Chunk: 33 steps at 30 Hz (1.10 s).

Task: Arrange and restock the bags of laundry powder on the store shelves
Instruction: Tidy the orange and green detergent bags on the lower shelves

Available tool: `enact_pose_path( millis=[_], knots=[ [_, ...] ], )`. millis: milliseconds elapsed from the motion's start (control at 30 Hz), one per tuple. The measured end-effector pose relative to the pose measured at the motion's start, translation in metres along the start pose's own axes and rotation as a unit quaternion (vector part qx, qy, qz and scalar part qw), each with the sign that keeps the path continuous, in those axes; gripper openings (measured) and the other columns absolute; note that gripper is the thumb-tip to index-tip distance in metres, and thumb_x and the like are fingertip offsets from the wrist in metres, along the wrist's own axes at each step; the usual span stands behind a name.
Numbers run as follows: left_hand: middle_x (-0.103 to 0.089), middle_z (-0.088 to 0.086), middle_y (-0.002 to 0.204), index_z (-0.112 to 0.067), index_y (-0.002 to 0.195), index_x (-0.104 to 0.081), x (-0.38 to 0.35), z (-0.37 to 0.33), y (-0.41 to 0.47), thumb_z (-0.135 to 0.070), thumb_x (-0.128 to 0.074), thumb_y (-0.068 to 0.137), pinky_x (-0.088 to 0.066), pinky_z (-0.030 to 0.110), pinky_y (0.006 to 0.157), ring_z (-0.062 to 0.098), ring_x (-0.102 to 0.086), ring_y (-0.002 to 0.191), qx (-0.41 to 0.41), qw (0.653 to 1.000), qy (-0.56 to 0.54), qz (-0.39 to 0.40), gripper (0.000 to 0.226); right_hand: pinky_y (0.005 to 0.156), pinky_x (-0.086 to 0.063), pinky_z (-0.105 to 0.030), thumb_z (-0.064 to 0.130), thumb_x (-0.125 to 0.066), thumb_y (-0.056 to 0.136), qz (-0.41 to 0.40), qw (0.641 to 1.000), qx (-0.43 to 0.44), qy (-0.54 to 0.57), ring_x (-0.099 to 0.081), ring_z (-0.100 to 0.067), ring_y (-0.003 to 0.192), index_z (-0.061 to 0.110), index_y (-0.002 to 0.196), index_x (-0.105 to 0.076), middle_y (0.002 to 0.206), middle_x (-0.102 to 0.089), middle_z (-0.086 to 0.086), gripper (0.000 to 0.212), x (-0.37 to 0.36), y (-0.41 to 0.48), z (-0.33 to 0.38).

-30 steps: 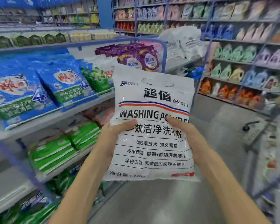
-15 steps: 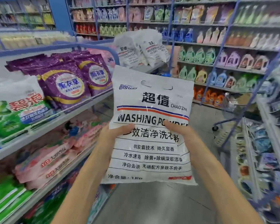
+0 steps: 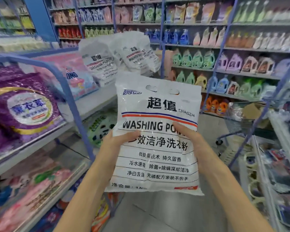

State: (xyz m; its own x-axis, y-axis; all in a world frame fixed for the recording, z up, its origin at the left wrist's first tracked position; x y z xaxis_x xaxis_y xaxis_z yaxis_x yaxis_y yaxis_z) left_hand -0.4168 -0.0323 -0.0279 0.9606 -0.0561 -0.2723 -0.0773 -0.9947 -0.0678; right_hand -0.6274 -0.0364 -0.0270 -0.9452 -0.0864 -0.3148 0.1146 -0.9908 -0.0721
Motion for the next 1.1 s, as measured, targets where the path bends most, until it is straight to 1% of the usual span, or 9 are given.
enact_pose_path(
  millis=[67, 133, 200, 267, 500, 667, 800, 900, 1100],
  knots=[
    [-0.078, 0.009, 0.106, -0.021, 0.11, -0.075, -0.015, 0.0, 0.041, -0.016, -0.079, 0.072, -0.06, 0.042, 0.08, 0.034, -0.075, 0.097, -0.006, 1.0, 0.007, -0.03, 0.038, 0.083, -0.063, -0.038, 0.049, -0.077, 0.081, 0.015, 0.998, 0.003, -0.064, -0.078, -0.013, 0.088, 0.011, 0.129, -0.067, 0.118, -0.075, -0.013, 0.062, 0.021, 0.045, 0.011],
    [-0.08, 0.005, 0.098, -0.022, 0.105, -0.075, -0.028, -0.005, 0.078, -0.016, -0.078, 0.068, -0.062, 0.033, 0.067, 0.027, -0.077, 0.089, -0.01, 0.998, 0.005, -0.055, 0.037, 0.078, -0.062, -0.026, 0.075, -0.079, 0.063, 0.029, 0.993, -0.005, -0.11, -0.077, -0.007, 0.082, 0.003, 0.133, -0.064, 0.127, -0.07, -0.02, 0.101, 0.042, 0.088, 0.022],
    [-0.079, 0.006, 0.102, -0.02, 0.112, -0.073, -0.043, -0.01, 0.111, -0.014, -0.076, 0.074, -0.061, 0.04, 0.076, 0.026, -0.077, 0.09, -0.017, 0.998, 0.001, -0.057, 0.039, 0.091, -0.06, -0.04, 0.057, -0.081, 0.077, 0.036, 0.998, -0.01, -0.06, -0.074, -0.027, 0.109, 0.014, 0.134, -0.065, 0.129, -0.07, -0.015, 0.073, 0.056, 0.131, 0.031],
    [-0.077, 0.011, 0.11, -0.017, 0.12, -0.071, -0.051, -0.01, 0.141, -0.013, -0.073, 0.08, -0.057, 0.049, 0.088, 0.034, -0.075, 0.098, -0.009, 0.998, -0.01, -0.064, 0.041, 0.103, -0.051, -0.055, 0.041, -0.08, 0.085, 0.059, 0.998, -0.011, -0.027, -0.07, -0.034, 0.116, 0.023, 0.133, -0.066, 0.127, -0.072, -0.01, 0.053, 0.069, 0.168, 0.036],
    [-0.077, 0.008, 0.112, -0.022, 0.122, -0.069, -0.037, -0.016, 0.251, -0.015, -0.071, 0.083, -0.056, 0.048, 0.087, 0.032, -0.075, 0.099, -0.034, 0.991, -0.016, -0.127, 0.039, 0.099, -0.054, -0.051, 0.056, -0.091, 0.066, 0.064, 0.995, -0.029, -0.064, -0.073, -0.03, 0.11, 0.027, 0.128, -0.068, 0.126, -0.073, -0.004, 0.071, 0.079, 0.307, 0.048],
    [-0.074, 0.015, 0.119, -0.021, 0.123, -0.069, -0.008, -0.009, 0.342, -0.02, -0.08, 0.075, -0.05, 0.064, 0.097, 0.042, -0.071, 0.106, -0.039, 0.988, -0.036, -0.143, 0.049, 0.099, -0.054, -0.053, 0.031, -0.075, 0.086, 0.121, 0.991, -0.034, -0.046, -0.074, -0.032, 0.106, 0.019, 0.125, -0.071, 0.116, -0.077, -0.009, 0.041, 0.061, 0.406, 0.052],
    [-0.075, 0.014, 0.117, -0.02, 0.123, -0.068, 0.017, -0.019, 0.399, -0.026, -0.083, 0.071, -0.051, 0.064, 0.097, 0.04, -0.072, 0.105, -0.053, 0.981, -0.033, -0.184, 0.055, 0.097, -0.056, -0.055, 0.023, -0.073, 0.089, 0.137, 0.989, -0.035, -0.03, -0.074, -0.034, 0.107, 0.016, 0.122, -0.073, 0.117, -0.076, -0.012, 0.033, 0.044, 0.478, 0.058],
    [-0.075, 0.015, 0.114, -0.017, 0.123, -0.069, 0.035, -0.033, 0.429, -0.022, -0.083, 0.072, -0.053, 0.062, 0.095, 0.04, -0.073, 0.103, -0.074, 0.971, -0.032, -0.224, 0.053, 0.084, -0.063, -0.045, 0.02, -0.073, 0.086, 0.16, 0.986, -0.021, -0.031, -0.076, -0.03, 0.101, 0.018, 0.112, -0.075, 0.11, -0.078, -0.009, 0.026, 0.022, 0.53, 0.064],
    [-0.077, 0.014, 0.109, -0.018, 0.119, -0.07, 0.084, -0.071, 0.469, -0.026, -0.075, 0.079, -0.057, 0.051, 0.087, 0.037, -0.075, 0.098, -0.12, 0.933, -0.037, -0.338, 0.042, 0.099, -0.056, -0.053, 0.033, -0.087, 0.072, 0.287, 0.955, -0.034, -0.07, -0.074, -0.03, 0.108, 0.018, 0.125, -0.069, 0.115, -0.077, -0.006, 0.058, -0.058, 0.626, 0.065]
  ],
)
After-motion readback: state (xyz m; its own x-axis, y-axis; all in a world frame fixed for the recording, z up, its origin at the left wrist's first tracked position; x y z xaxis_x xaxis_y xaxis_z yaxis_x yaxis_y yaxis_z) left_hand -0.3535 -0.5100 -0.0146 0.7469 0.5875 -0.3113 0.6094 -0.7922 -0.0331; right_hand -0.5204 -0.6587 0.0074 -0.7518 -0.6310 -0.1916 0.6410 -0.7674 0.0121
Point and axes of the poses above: each hand's wrist, its own y-axis towards the middle knuckle, its own x-axis out of the back of the hand, z = x × y, the point moved 10 cm from there along y, towards the middle knuckle
